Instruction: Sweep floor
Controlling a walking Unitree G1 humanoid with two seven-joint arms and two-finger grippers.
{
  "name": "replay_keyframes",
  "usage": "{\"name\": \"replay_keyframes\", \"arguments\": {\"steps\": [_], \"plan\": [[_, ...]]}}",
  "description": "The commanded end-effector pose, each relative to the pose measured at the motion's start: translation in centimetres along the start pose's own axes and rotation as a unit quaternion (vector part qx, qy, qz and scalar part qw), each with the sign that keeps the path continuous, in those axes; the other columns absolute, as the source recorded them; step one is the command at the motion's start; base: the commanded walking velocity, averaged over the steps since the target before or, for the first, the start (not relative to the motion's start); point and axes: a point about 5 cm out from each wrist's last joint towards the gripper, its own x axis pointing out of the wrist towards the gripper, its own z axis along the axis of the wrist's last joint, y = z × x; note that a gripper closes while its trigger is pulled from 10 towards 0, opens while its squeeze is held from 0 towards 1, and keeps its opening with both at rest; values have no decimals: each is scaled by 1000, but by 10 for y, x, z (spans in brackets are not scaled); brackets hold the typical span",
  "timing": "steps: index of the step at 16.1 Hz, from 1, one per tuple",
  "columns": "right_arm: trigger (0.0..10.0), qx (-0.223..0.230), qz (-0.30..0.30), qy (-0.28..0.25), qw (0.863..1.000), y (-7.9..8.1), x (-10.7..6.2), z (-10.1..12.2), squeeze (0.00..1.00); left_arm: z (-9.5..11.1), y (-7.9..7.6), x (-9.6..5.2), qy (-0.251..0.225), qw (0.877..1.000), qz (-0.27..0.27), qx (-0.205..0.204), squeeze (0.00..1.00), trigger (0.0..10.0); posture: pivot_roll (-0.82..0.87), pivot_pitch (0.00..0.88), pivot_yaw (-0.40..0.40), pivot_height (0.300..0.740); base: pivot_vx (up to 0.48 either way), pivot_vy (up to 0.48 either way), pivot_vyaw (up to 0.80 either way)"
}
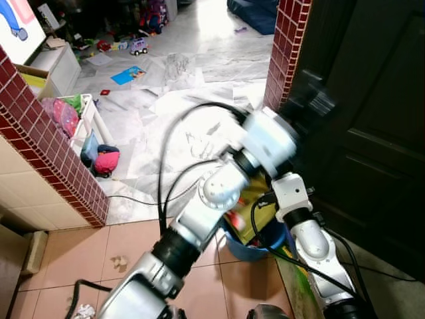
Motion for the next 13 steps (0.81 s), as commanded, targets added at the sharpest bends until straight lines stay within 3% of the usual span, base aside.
{"name": "replay_keyframes", "arguments": {"steps": [1, 6, 10, 11, 12, 13], "plan": [[10000, -10, -2, -22, 1000, -2, 7, 9, 0, -1, -10, -3, 6, 998, -59, 11, 0, 10000, -118, 0, 80, 740, 0, 0, 0], [10000, -15, 1, -24, 1000, -2, 9, 9, 0, 0, -7, -6, 9, 996, -87, 21, 0, 10000, -119, 0, 74, 740, 0, 0, 0], [10000, -16, -1, -22, 1000, -3, 10, 6, 0, 21, 45, 6, -9, 999, 28, 39, 0, 10000, -120, 0, 73, 740, 0, 0, 0], [10000, -16, -1, -20, 1000, -3, 10, 5, 0, 31, 63, 7, -18, 997, 63, 44, 0, 10000, -112, 0, 69, 740, 0, 0, 0], [10000, -16, 0, -20, 1000, -3, 10, 5, 0, 47, 91, 6, -29, 990, 122, 60, 0, 10000, -105, 0, 64, 740, 0, 0, 0], [10000, -16, 1, -20, 1000, -2, 10, 5, 0, 53, 101, 6, -35, 987, 147, 62, 0, 10000, -101, 0, 62, 740, 0, 0, 0]]}}
